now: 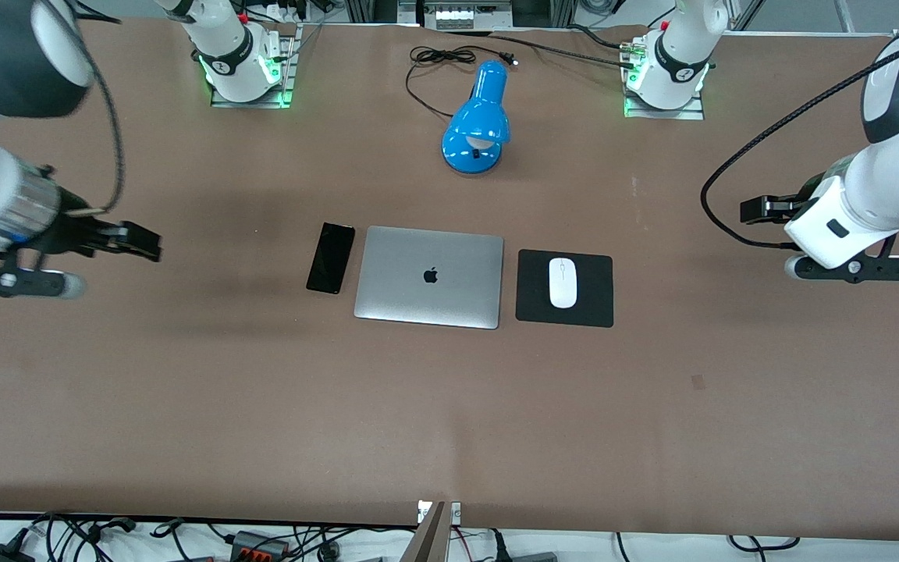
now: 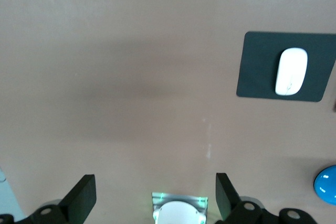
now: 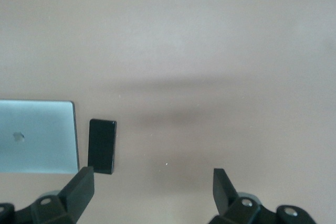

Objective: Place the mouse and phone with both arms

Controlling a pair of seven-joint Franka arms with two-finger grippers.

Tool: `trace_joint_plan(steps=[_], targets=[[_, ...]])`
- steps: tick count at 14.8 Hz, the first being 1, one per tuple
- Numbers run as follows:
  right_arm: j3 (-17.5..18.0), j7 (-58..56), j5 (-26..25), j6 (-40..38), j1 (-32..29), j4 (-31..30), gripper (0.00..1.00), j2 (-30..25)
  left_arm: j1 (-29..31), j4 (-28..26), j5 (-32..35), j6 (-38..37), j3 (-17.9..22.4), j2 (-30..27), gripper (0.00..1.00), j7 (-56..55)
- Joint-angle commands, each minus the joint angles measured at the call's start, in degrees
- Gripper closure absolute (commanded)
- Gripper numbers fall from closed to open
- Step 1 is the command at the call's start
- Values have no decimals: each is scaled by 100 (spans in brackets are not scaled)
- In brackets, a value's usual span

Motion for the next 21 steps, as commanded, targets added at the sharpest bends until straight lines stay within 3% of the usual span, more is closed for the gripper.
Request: trace_joint_plan(steps=[1, 5, 8, 11, 14, 16, 18, 21], targets=[[-63, -536, -54, -53, -329, 129, 0, -123, 53, 214, -360, 135, -8, 57, 0, 93], [-590, -1248, -45, 914, -250, -548, 0, -545, 88, 601, -467, 135, 36, 232, 0, 83], [-653, -1496, -72, 897, -311, -566, 0, -580, 343, 479, -1458, 179, 429, 198, 0, 110], [-661, -1496, -98, 1159, -320, -1275, 0, -1053, 229, -625, -1539, 1002, 930, -801, 0, 520], [-653, -1488, -81, 1581, -329, -2416, 0, -1738, -281, -962, -1443, 1250, 1696, -1042, 0, 1534], [-653, -1496, -37, 1662, -320, -3103, 0, -2213, -798, -1680, -1138, 2265, 2039, -1504, 0, 1377], [-653, -1488, -28, 1513, -293, -3212, 0, -2330, -870, -2122, -828, 2429, 2031, -1876, 0, 1385], [-644, -1523, -28, 1398, -293, -3019, 0, -2277, -861, -2036, -775, 1798, 2014, -1886, 0, 1367]])
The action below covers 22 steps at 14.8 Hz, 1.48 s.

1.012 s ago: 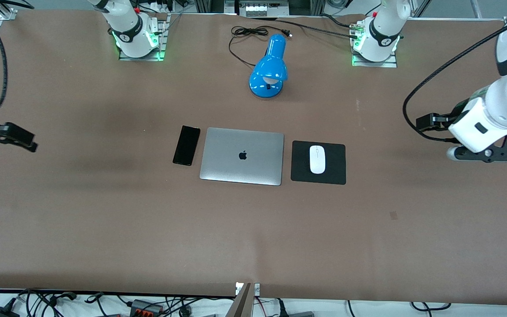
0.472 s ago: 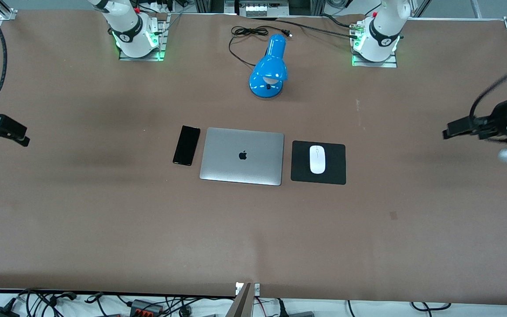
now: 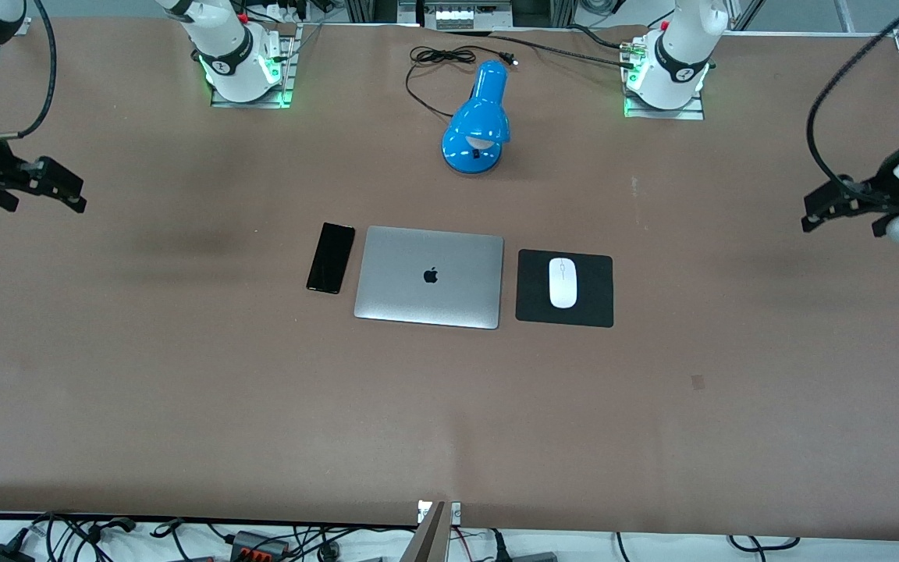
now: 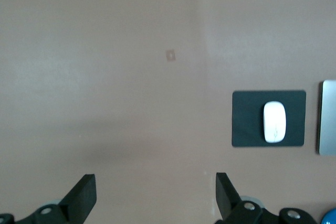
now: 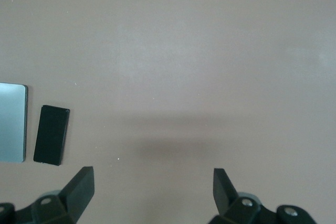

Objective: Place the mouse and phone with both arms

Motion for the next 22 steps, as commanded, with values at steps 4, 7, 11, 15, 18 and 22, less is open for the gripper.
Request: trace_joint_plan(steps=[4, 7, 11, 15, 18, 22], targets=[[-9, -50, 9, -225, -23, 163, 0, -32, -119, 39, 160, -559, -36, -225, 0, 80], [-1, -50, 62, -314, 3, 224, 0, -6, -119, 75, 151, -568, -106, -208, 0, 71], [-27, -59, 315, -314, -23, 225, 0, -14, -119, 75, 151, -568, -106, -208, 0, 63], [-53, -77, 238, -323, 64, 225, 0, -49, -119, 75, 151, -568, -106, -199, 0, 71], [-53, -77, 203, -366, 30, 216, 0, -76, -119, 75, 151, -577, -106, -199, 0, 63], [-88, -59, 246, -534, -5, 198, 0, -111, -110, 75, 151, -585, -98, -199, 0, 63]])
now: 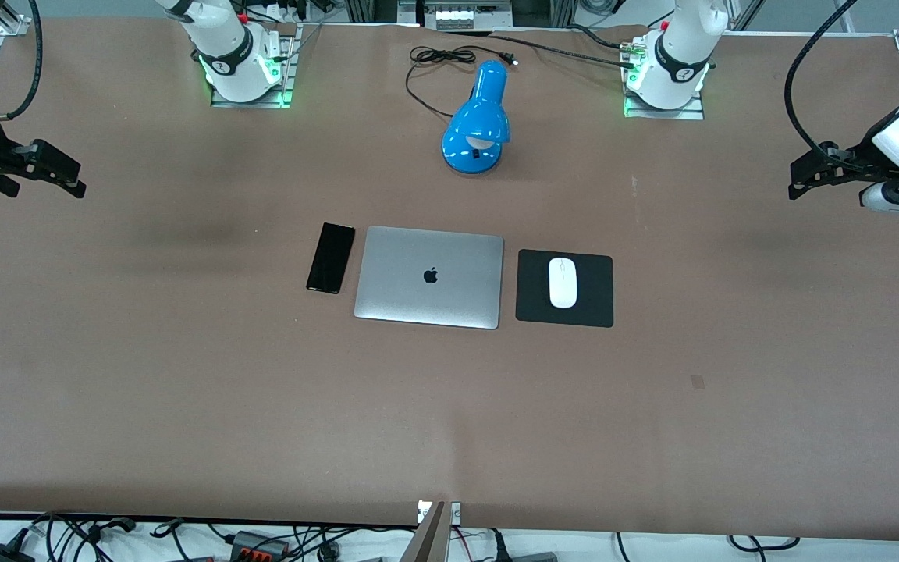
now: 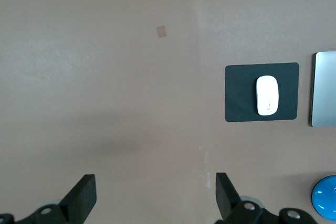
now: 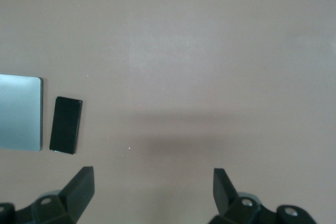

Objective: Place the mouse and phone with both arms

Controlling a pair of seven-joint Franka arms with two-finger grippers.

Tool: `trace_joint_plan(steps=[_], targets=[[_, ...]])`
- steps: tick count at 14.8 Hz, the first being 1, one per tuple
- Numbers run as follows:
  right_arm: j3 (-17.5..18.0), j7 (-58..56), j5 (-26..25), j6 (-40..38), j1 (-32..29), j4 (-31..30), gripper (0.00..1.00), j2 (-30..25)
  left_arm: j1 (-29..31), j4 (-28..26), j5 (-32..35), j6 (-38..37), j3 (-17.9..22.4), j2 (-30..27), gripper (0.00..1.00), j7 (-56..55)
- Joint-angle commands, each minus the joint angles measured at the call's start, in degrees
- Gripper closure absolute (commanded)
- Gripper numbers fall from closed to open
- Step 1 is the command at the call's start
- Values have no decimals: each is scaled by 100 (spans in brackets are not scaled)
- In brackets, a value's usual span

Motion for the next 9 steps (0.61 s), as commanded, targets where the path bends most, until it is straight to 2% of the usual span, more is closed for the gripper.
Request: trace_joint_plan(steps=[1, 9], targets=[[-19, -50, -1, -107, -8, 55, 0, -59, -10, 85, 117, -116, -2, -5, 0, 70], [-19, -67, -36, -62, -26, 56, 0, -68, -2, 85, 109, -116, -2, -5, 0, 70]])
